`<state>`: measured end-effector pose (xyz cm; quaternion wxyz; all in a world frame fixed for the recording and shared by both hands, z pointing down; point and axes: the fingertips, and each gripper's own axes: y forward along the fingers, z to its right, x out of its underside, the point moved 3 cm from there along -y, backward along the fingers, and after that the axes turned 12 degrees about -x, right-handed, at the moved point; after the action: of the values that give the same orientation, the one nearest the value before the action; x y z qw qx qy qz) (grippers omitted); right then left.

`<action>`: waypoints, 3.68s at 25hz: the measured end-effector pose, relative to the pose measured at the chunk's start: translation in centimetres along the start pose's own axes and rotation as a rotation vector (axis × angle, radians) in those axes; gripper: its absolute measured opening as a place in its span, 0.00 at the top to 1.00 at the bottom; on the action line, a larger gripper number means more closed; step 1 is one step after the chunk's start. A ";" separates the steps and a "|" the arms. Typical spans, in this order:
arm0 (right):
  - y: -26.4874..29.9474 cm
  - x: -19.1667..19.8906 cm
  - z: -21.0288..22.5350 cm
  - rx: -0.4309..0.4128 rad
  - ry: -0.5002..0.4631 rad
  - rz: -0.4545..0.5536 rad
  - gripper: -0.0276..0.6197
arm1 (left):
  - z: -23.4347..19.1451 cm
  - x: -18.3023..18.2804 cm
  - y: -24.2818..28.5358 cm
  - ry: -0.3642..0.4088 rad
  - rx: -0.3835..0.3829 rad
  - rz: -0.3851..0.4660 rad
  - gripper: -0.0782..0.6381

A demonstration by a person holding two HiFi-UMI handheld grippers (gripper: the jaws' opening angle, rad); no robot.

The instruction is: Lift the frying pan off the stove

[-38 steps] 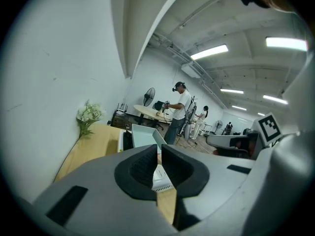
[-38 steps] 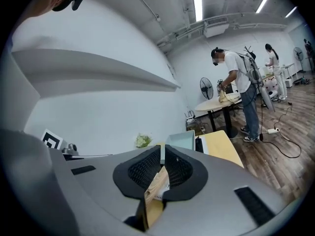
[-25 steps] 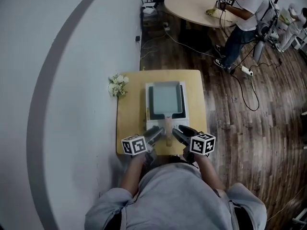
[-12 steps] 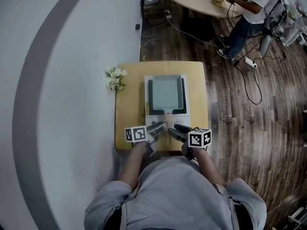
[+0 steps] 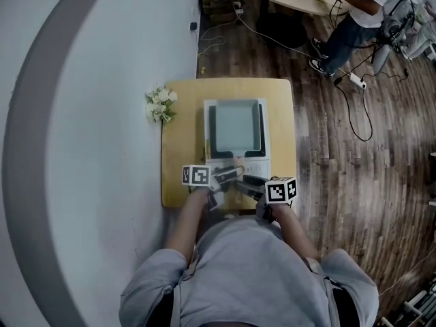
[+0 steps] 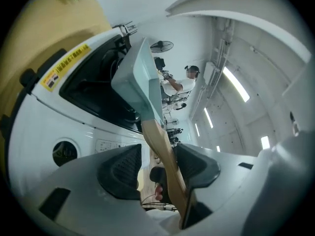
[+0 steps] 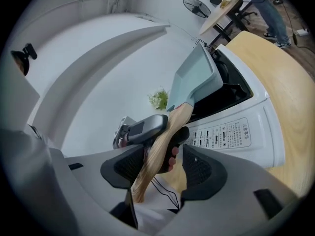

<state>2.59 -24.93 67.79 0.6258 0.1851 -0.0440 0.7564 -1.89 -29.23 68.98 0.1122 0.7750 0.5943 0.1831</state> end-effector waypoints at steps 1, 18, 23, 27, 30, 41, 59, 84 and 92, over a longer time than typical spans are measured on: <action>0.1 0.0 0.0 -0.011 0.008 -0.004 0.62 | 0.0 0.0 0.3 -0.016 0.025 -0.012 0.60; 1.5 -0.1 -0.4 -0.146 0.150 0.066 0.77 | 0.8 0.2 2.3 -0.039 0.093 -0.067 0.69; 1.4 0.2 -0.5 -0.129 0.110 0.045 0.77 | 1.4 0.3 1.9 0.025 0.073 -0.047 0.69; 1.3 0.5 -1.4 -0.138 0.077 0.019 0.77 | 2.2 0.6 1.3 0.063 0.051 -0.018 0.69; 1.2 0.9 -2.3 -0.147 0.060 0.012 0.77 | 3.0 1.0 0.7 0.103 0.036 -0.015 0.69; 0.5 3.9 -5.8 -0.167 -0.017 0.005 0.77 | 5.4 4.2 -1.9 0.176 0.042 0.025 0.69; -0.5 12.0 -11.0 -0.171 -0.085 0.019 0.76 | 7.6 12.4 -6.6 0.235 0.068 0.058 0.69; -2.1 22.8 -15.0 -0.162 -0.112 0.024 0.76 | 7.3 23.4 -10.5 0.249 0.058 0.045 0.69; -4.5 24.4 -15.9 -0.175 -0.117 -0.004 0.75 | 9.4 26.0 -10.0 0.232 0.064 0.075 0.69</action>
<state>-0.24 3.55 60.45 0.6374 0.1736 -0.1458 0.7364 -0.87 -1.17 60.46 0.0110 0.7733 0.5796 0.2567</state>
